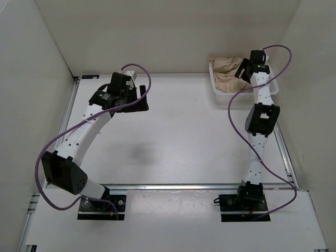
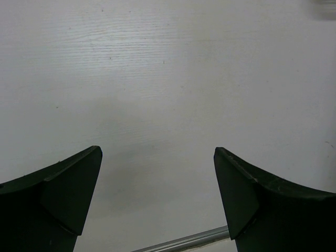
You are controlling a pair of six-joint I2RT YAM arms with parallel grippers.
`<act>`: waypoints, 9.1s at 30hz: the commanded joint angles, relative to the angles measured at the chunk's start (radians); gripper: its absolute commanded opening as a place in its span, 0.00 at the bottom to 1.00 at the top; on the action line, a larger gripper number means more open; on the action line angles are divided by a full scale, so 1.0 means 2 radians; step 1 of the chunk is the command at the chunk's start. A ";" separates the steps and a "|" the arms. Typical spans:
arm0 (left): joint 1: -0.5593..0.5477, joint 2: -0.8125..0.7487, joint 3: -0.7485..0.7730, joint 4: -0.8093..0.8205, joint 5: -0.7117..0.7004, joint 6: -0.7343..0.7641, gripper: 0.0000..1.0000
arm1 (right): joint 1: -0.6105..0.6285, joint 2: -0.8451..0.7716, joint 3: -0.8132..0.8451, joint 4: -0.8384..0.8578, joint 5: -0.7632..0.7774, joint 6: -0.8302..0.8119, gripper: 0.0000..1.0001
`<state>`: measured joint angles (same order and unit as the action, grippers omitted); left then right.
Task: Fold and stack the trousers
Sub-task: Grab the trousers from the pile, then move the trousers to the center of the board, then flatten the trousers out
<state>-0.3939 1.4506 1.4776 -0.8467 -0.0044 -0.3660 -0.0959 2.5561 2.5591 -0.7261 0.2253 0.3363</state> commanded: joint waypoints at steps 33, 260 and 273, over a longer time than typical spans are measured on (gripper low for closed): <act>-0.008 -0.085 -0.016 -0.019 0.012 -0.056 0.92 | 0.102 -0.422 -0.080 0.106 -0.203 -0.008 0.00; 0.078 0.028 -0.170 -0.015 0.034 -0.147 0.81 | 0.252 -0.573 -0.842 0.130 -0.236 0.124 0.69; 0.073 0.064 -0.184 0.007 0.049 -0.147 0.91 | 0.257 -0.481 -0.825 0.175 -0.245 0.124 0.20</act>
<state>-0.2356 1.5440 1.1198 -0.8783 0.0647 -0.6579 0.4114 1.6032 0.8810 -0.4068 -0.2607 0.5789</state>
